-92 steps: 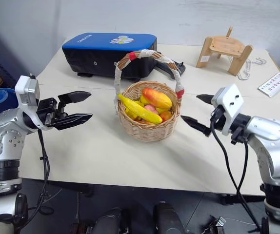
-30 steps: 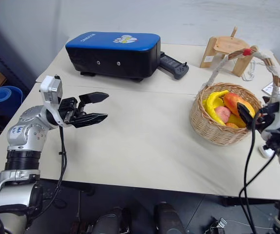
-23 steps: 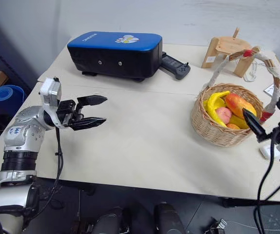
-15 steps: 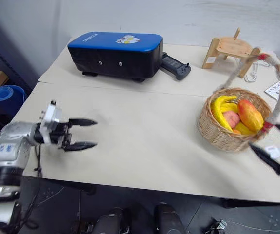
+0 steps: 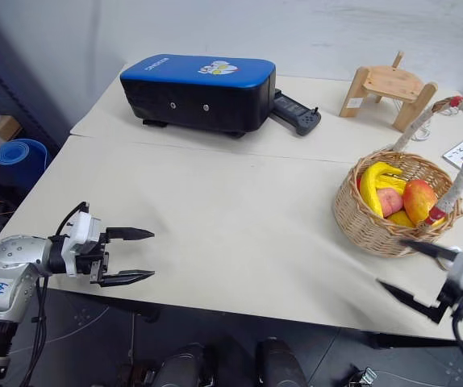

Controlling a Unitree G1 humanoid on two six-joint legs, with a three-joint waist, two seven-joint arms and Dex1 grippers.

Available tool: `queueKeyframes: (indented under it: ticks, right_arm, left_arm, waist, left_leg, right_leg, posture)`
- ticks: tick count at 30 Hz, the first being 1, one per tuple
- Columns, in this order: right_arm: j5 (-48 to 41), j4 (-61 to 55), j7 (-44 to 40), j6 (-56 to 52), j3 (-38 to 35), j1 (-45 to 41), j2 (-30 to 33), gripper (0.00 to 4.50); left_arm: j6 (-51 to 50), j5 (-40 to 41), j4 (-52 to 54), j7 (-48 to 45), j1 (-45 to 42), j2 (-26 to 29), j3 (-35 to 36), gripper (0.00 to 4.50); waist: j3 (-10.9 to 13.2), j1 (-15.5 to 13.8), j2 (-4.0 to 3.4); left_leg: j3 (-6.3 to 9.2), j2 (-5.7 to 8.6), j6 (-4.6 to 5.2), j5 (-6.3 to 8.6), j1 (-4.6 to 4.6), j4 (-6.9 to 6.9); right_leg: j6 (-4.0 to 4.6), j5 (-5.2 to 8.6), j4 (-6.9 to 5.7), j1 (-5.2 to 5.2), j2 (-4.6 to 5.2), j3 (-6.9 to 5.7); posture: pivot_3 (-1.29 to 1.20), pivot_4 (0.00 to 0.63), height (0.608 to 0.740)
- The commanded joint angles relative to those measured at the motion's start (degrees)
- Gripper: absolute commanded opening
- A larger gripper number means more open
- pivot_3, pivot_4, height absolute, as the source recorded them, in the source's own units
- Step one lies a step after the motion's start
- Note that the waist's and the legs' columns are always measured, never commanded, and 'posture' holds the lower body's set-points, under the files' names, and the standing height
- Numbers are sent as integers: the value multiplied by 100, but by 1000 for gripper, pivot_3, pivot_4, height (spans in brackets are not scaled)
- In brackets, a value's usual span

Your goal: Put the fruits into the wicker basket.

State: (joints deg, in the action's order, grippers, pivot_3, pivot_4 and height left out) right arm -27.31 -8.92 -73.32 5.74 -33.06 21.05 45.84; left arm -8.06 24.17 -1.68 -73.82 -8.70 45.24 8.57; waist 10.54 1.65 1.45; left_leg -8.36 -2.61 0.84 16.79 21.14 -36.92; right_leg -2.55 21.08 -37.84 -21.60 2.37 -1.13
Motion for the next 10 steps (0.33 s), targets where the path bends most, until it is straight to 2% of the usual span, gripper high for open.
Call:
queueKeyframes:
  ticks: [1,7,10]
  right_arm:
    - [-155,-457,34,-89,364,-65,-75,4413]
    - [101,-529,370,-68,1308,-686,-342,4413]
    - [150,-450,422,-38,1502,-868,-367,4413]
  left_arm:
    - [51,60,379,130,175,11,97,4500]
    - [235,1,496,408,312,-120,113,4500]
    - [255,59,505,431,407,-122,151,4500]
  waist:
    - [0,35,1]
    - [-1,56,1]
    - [0,36,0]
  left_leg:
    - [-3,0,0,1,-1,-2]
    - [-1,0,16,9,-10,-7]
    - [-1,0,13,7,-7,-5]
  right_leg:
    - [-2,-1,0,0,1,3]
    - [-2,-7,-9,5,3,2]
    - [-1,-6,-7,1,3,1]
  posture:
    - [0,150,740]
    - [0,150,740]
    - [0,150,740]
